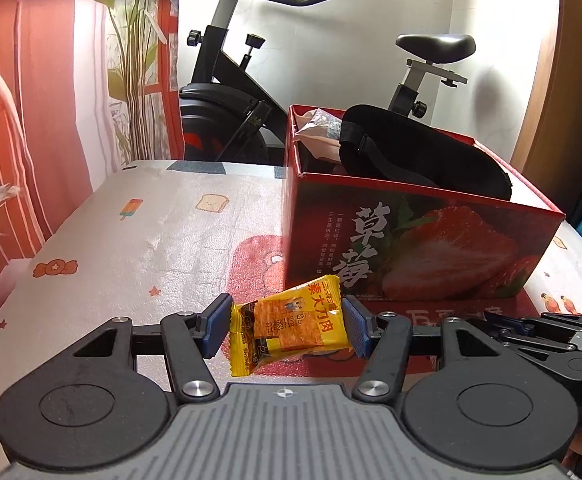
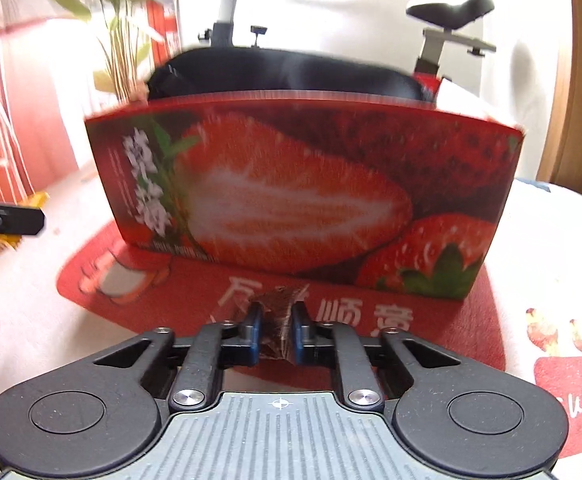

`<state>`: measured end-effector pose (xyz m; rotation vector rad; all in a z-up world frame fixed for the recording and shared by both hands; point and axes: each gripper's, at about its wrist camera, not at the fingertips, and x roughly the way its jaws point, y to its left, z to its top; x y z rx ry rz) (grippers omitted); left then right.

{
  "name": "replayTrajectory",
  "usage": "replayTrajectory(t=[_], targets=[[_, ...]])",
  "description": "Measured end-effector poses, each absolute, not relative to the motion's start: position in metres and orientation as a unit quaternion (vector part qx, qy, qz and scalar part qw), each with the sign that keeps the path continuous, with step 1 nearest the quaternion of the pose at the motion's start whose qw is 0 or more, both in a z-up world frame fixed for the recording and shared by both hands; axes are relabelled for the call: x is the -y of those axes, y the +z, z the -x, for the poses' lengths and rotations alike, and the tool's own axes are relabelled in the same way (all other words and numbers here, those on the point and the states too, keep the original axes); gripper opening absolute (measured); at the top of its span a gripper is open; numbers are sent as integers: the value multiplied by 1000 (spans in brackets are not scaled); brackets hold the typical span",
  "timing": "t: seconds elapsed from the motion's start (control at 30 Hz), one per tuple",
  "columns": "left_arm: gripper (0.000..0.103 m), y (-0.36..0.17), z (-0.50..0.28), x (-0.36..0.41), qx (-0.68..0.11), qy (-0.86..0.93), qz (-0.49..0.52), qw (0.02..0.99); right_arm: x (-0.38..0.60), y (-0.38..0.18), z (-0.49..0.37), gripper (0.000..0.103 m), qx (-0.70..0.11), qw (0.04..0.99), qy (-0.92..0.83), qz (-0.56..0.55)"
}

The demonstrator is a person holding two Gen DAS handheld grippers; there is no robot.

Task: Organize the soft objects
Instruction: 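Carry both items over the red box and open both grippers to drop them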

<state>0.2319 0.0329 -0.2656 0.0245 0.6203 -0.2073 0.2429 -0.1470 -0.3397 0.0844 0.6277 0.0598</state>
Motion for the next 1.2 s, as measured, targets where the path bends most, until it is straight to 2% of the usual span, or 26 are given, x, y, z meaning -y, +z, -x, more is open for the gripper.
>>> replayTrajectory(t=[0.13,0.6,0.8,1.2], targets=[[62,-259,-231,-31,-296,-105,-13,949,149,-324,-234,7,-281,957,44,-52],[62,-205,-246,-2,-229,-146,-18,962,179,-225,-213,6,-147,981,81,-95],[62,-193,-275,32,-208,-167,-34,963,204,-193,-235,6,-116,986,77,-96],[62,-238,-329,71,-227,-163,-100,955,263,-249,-292,6,-192,970,24,-149]])
